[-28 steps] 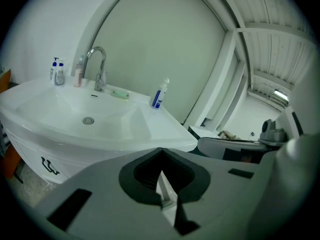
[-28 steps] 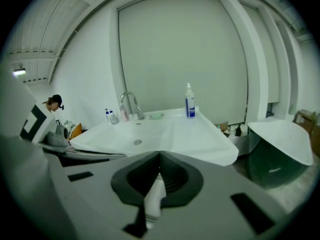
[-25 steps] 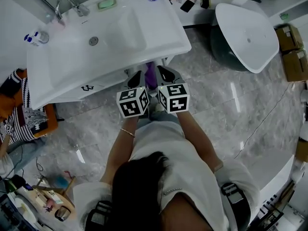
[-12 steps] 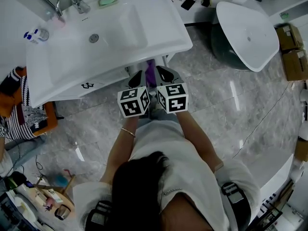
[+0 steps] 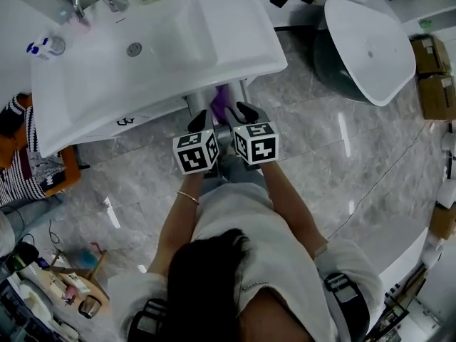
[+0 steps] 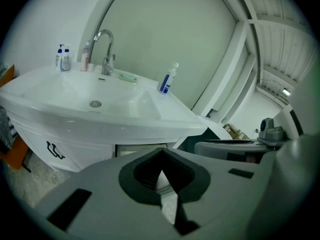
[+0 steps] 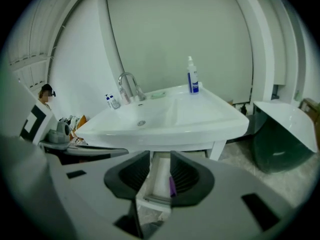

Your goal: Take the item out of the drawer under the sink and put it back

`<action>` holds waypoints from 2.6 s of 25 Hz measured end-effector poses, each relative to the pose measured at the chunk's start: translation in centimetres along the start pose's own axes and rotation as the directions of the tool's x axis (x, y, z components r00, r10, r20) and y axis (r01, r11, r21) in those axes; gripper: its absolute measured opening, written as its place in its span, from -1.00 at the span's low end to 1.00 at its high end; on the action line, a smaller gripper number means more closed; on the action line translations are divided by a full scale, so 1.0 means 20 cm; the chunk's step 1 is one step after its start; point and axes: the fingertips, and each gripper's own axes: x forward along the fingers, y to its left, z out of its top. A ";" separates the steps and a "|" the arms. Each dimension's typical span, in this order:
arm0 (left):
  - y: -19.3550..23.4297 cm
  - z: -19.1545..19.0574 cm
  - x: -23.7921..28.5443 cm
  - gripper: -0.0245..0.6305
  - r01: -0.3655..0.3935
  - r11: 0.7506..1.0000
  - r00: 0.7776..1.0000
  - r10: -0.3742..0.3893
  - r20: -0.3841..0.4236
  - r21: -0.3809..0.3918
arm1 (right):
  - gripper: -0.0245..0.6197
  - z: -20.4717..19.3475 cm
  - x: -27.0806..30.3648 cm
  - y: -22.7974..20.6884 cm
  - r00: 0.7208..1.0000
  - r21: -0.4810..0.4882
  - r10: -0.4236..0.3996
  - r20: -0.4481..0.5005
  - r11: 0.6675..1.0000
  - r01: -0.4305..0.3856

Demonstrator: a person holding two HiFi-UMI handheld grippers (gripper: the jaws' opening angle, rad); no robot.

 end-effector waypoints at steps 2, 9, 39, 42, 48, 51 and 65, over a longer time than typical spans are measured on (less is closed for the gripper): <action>0.04 -0.04 0.03 -0.92 -0.015 1.000 1.000 0.014 -0.027 -0.010 | -0.51 -0.03 0.04 0.00 1.000 0.013 0.012 -0.014 1.000 -0.012; 0.13 -0.13 0.14 -0.92 -0.055 0.998 0.996 0.052 -0.078 -0.043 | -0.48 -0.12 0.19 -0.02 0.995 0.027 0.044 -0.088 0.999 -0.042; 0.45 -0.55 0.83 -0.92 -0.122 0.988 0.967 0.098 -0.235 -0.092 | -0.26 -0.70 1.03 -0.37 0.949 0.065 0.070 -0.307 0.997 -0.053; 0.45 -0.59 0.86 -0.92 -0.126 0.988 0.965 0.100 -0.243 -0.094 | -0.24 -0.76 1.08 -0.39 0.941 0.068 0.072 -0.331 0.996 -0.052; 0.46 -0.65 0.92 -0.92 -0.141 0.984 0.959 0.107 -0.264 -0.112 | -0.23 -0.84 1.16 -0.42 0.931 0.084 0.066 -0.359 0.996 -0.039; 0.46 -0.66 0.95 -0.92 -0.143 0.983 0.957 0.109 -0.270 -0.111 | -0.23 -0.86 1.19 -0.42 0.924 0.088 0.063 -0.377 0.996 -0.032; 0.51 -0.71 0.97 -0.92 -0.158 0.979 0.947 0.113 -0.299 -0.131 | -0.60 -0.91 1.27 -0.49 0.910 0.048 -0.016 -0.414 0.998 0.040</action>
